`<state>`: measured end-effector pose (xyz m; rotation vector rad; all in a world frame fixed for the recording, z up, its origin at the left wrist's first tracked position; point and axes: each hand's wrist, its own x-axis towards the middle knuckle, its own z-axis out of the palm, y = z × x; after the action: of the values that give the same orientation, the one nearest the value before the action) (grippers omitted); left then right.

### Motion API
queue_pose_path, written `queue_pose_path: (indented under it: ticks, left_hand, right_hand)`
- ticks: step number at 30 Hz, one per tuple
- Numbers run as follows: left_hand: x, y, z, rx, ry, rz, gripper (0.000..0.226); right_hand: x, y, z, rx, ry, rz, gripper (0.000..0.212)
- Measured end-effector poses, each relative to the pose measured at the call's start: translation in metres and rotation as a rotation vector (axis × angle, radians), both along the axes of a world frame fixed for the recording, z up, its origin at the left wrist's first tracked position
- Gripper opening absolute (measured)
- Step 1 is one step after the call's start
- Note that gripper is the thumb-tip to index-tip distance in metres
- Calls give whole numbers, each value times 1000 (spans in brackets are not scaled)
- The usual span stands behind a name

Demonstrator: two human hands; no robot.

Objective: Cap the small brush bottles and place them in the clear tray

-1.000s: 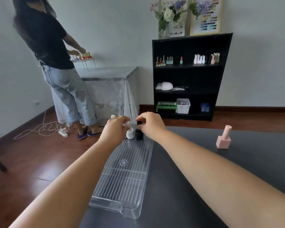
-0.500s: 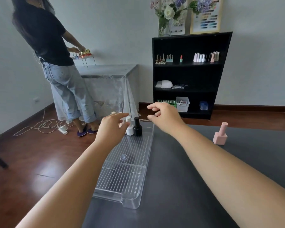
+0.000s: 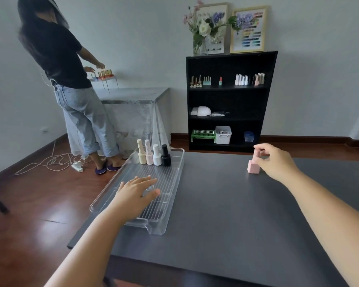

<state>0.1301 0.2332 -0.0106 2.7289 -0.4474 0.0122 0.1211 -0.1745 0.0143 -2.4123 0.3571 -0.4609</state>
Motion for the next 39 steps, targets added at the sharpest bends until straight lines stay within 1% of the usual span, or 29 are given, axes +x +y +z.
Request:
queue_pose_path:
  ticks: [4,7,9,12,15,18,21,24,28,32,34,39]
  left_hand:
    - [-1,-3,0,70,79,-14,50]
    - [-1,-4,0,102,87,-9,50]
    - [-1,-4,-1,105,86,-8,50]
    - [0,-4,-2,103,86,-8,49]
    - [1,-3,-4,95,83,-5,48]
    - [0,-3,-4,77,80,-3,47]
    - [0,-3,-4,52,68,-4,47]
    - [0,-3,-5,40,60,0,48]
    - [3,-3,-7,59,57,-11,48]
    - [5,-1,-10,61,54,-18,48]
    - [5,-1,-11,56,52,-16,47]
    - [6,-1,-14,49,40,-19,46]
  right_hand:
    - [-3,12,-9,16,-133,-26,23]
    - [-2,26,0,47,-205,5,21]
    - [1,44,16,103,-280,33,18]
    - [13,84,50,207,-381,129,19]
    - [31,131,75,285,-415,237,20]
    - [49,171,79,301,-391,308,17]
    - [63,194,63,283,-314,330,14]
    - [71,204,41,234,-244,344,12]
    - [80,206,20,193,-159,312,15]
    - [93,205,6,123,-127,285,16]
    - [100,207,1,120,-117,263,17]
    - [114,210,-5,101,-157,245,16]
